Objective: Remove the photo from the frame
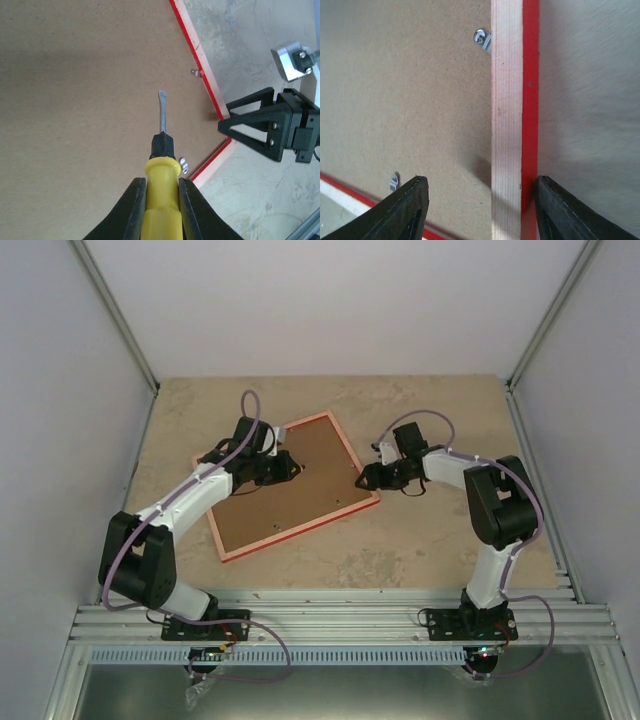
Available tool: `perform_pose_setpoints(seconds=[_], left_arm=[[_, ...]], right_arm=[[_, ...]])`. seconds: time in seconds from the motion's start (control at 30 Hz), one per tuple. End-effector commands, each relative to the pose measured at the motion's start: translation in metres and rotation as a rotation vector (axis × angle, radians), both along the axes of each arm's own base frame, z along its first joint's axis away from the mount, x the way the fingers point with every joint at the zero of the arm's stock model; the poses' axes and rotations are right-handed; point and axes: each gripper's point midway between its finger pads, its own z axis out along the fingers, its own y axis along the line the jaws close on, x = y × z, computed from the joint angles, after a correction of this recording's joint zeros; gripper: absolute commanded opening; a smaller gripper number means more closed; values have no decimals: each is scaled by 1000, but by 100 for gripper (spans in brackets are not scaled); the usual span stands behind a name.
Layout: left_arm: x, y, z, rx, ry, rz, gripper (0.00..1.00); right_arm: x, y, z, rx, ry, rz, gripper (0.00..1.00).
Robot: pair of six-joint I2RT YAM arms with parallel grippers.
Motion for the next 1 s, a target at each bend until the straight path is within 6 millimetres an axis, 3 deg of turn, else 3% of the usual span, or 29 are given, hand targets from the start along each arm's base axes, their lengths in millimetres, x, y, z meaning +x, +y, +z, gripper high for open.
perform_pose_setpoints(seconds=[0.0,0.17,0.4,0.97], left_arm=[[6,-12,11,-21,-29,-26,0],[6,-17,10,-21,-27,-39,0],[7,-28,6,-19,-24,-75,0],[30,-58,-17,3,-3,-129,0]], right_arm=[[-21,19,8,23,2,40,58],[-39,30,8,0,7,63,57],[-25,17,11,-83,-52,-30,48],[-21,27,-15,-98,-37,-13,37]])
